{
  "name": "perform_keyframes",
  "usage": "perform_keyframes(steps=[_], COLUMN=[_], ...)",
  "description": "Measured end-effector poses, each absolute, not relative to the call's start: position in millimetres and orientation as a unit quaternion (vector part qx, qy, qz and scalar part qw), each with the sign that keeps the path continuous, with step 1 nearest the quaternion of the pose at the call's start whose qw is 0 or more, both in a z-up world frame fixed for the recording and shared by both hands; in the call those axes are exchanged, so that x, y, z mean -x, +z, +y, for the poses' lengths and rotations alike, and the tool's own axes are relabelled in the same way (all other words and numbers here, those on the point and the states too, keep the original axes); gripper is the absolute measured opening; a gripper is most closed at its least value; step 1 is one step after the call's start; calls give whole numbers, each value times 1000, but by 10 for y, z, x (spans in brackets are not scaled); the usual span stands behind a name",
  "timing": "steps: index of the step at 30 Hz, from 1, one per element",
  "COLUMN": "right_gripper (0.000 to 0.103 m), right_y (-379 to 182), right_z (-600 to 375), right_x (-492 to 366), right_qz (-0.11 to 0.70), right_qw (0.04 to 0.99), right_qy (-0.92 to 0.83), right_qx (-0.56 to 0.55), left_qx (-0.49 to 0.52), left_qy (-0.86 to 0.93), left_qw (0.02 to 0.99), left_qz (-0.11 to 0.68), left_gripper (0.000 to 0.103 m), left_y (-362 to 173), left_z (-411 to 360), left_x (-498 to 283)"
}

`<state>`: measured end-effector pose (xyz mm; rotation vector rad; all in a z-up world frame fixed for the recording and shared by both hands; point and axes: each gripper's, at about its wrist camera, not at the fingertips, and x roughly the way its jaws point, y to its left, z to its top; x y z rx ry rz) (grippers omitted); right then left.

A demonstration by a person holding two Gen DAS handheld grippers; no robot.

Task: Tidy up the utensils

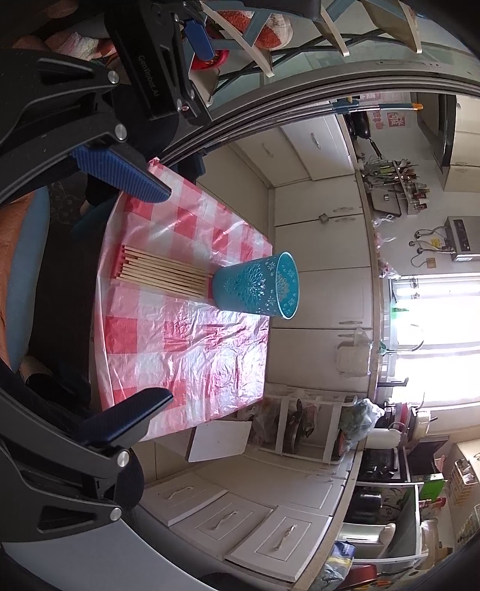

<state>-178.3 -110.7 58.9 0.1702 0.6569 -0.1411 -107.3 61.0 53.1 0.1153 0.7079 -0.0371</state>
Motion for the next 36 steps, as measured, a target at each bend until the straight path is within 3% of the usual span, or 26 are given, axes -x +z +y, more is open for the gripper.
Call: perform_keyframes(steps=[13,14,16,18,22,27,36], right_gripper=[96,89,57,41,23,10,6], right_y=[-126,-213,-410,-607,-870,-1162,-1194], right_z=[-1492,-1515,-1560,-1580,-1535,-1603,-1642], right_x=[937,835,599,359,-27,-323,-448], right_qz=[385,392,414,435,453,485,495], right_qw=[914,911,900,888,878,861,864], right_qy=[-53,-49,-34,-22,-8,-18,12], right_qx=[-115,-121,-132,-144,-153,-154,-91], left_qx=[-62,-62,-64,-66,-68,-66,-73], left_qy=[-23,-23,-23,-24,-24,-24,-46], left_qw=[913,910,906,902,898,892,873], left_qz=[404,409,418,425,434,447,481], left_gripper=[95,95,95,95,95,95,95], left_y=[81,34,-53,-130,-232,-358,-650], left_z=[449,440,415,389,355,319,125], left_x=[413,353,254,171,26,-172,-588])
